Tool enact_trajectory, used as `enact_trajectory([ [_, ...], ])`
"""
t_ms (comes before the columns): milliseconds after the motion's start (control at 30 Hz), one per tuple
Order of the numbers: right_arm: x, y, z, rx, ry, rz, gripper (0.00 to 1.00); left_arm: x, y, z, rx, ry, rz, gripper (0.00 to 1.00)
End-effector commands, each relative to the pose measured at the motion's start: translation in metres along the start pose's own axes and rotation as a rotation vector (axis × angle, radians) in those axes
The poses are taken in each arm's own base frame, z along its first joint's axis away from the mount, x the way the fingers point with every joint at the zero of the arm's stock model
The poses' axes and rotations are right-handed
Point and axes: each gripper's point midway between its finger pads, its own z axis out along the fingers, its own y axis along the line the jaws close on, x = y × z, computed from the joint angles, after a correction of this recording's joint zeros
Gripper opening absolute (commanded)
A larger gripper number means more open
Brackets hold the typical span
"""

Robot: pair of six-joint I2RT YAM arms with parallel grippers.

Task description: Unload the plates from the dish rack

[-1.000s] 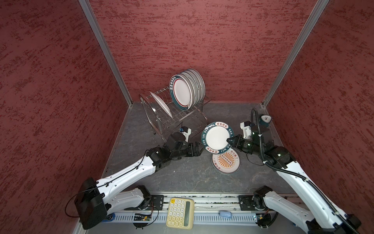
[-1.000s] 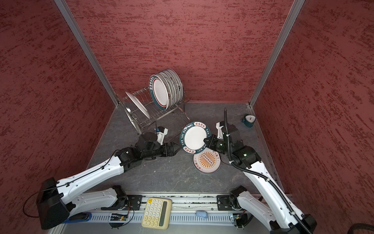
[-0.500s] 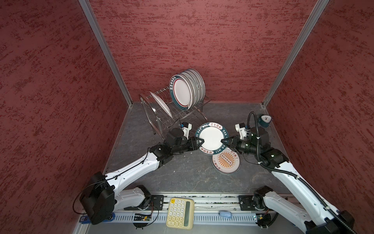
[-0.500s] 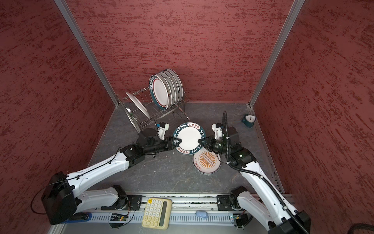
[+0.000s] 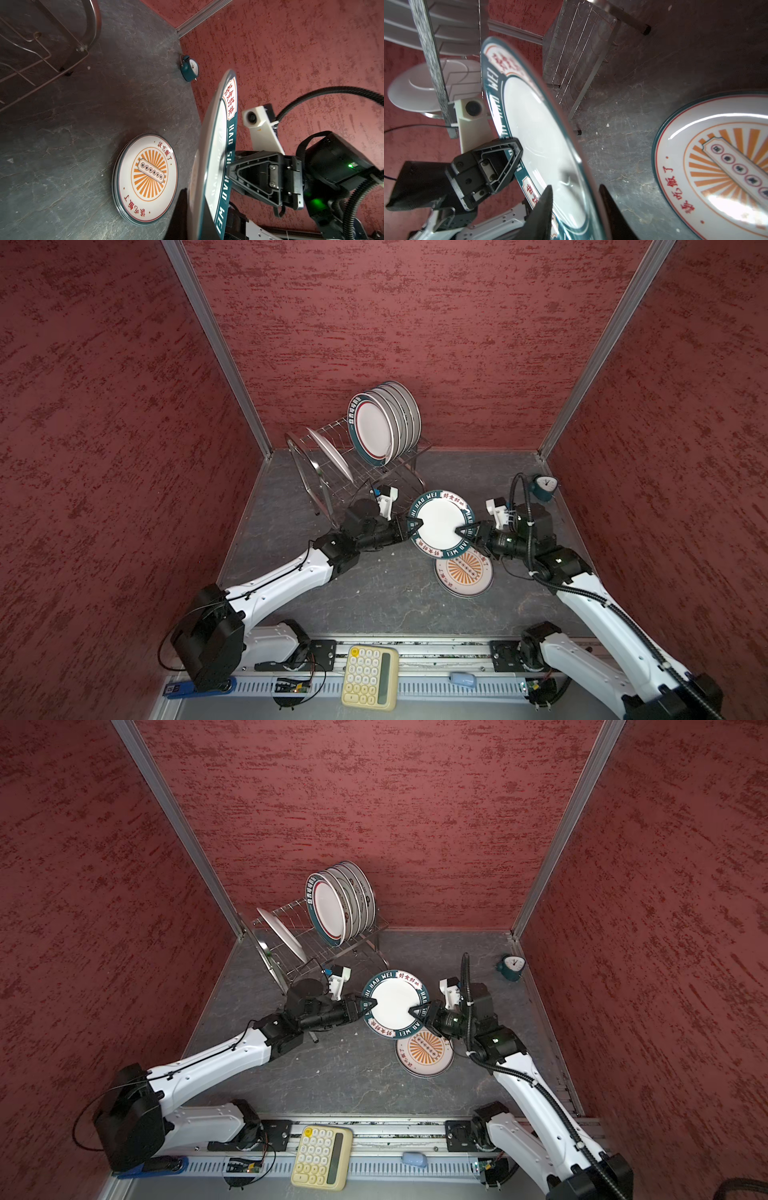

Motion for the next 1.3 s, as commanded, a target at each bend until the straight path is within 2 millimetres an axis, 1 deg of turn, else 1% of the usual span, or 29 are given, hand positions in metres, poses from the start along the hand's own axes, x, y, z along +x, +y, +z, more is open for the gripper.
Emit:
enact_trajectory([
  [0,-0.023,-0.005,-0.018,0.128,-0.116,-0.047,0.54,0.027,0.029,0.007,-0.089,0.096,0.007,0.00],
  [33,-0.031,-0.018,-0.029,0.237,-0.169,-0.058,0.60,0.028,0.031,0.008,-0.097,0.103,0.001,0.00],
  [100,-0.042,-0.039,-0.052,0.415,-0.247,-0.072,0.66,0.034,0.036,0.011,-0.117,0.124,-0.004,0.00],
  [200,-0.055,-0.062,-0.078,0.615,-0.328,-0.082,0.71,0.043,0.043,0.020,-0.143,0.152,-0.007,0.00],
  [233,-0.058,-0.068,-0.084,0.664,-0.350,-0.082,0.75,0.046,0.046,0.023,-0.158,0.162,-0.010,0.00],
  [267,-0.060,-0.073,-0.089,0.701,-0.366,-0.081,0.76,0.049,0.050,0.026,-0.169,0.171,-0.013,0.00],
  [333,-0.064,-0.080,-0.097,0.758,-0.394,-0.083,0.77,0.054,0.057,0.034,-0.188,0.192,-0.027,0.00],
  [400,-0.066,-0.081,-0.100,0.771,-0.407,-0.085,0.79,0.059,0.060,0.041,-0.200,0.210,-0.030,0.00],
  [467,-0.068,-0.080,-0.102,0.779,-0.412,-0.093,0.83,0.063,0.061,0.047,-0.212,0.223,-0.022,0.00],
  [667,-0.071,-0.069,-0.108,0.766,-0.418,-0.125,0.84,0.074,0.066,0.070,-0.239,0.273,-0.025,0.00],
  [833,-0.073,-0.060,-0.106,0.753,-0.390,-0.159,0.85,0.085,0.079,0.084,-0.303,0.318,-0.047,0.10],
  [967,-0.079,-0.045,-0.106,0.726,-0.382,-0.198,0.86,0.092,0.088,0.092,-0.334,0.340,-0.063,0.11],
  [1033,-0.082,-0.035,-0.106,0.701,-0.382,-0.218,0.90,0.093,0.091,0.097,-0.344,0.344,-0.066,0.13],
  [1167,-0.092,-0.007,-0.108,0.635,-0.390,-0.275,0.95,0.097,0.096,0.104,-0.395,0.363,-0.052,0.24],
  [1200,-0.095,0.001,-0.108,0.615,-0.394,-0.289,0.95,0.099,0.096,0.106,-0.409,0.371,-0.048,0.29],
  [1233,-0.097,0.007,-0.109,0.602,-0.400,-0.299,0.96,0.099,0.096,0.107,-0.422,0.372,-0.046,0.36],
  [1267,-0.100,0.014,-0.110,0.590,-0.404,-0.312,0.96,0.102,0.097,0.108,-0.438,0.379,-0.041,0.41],
])
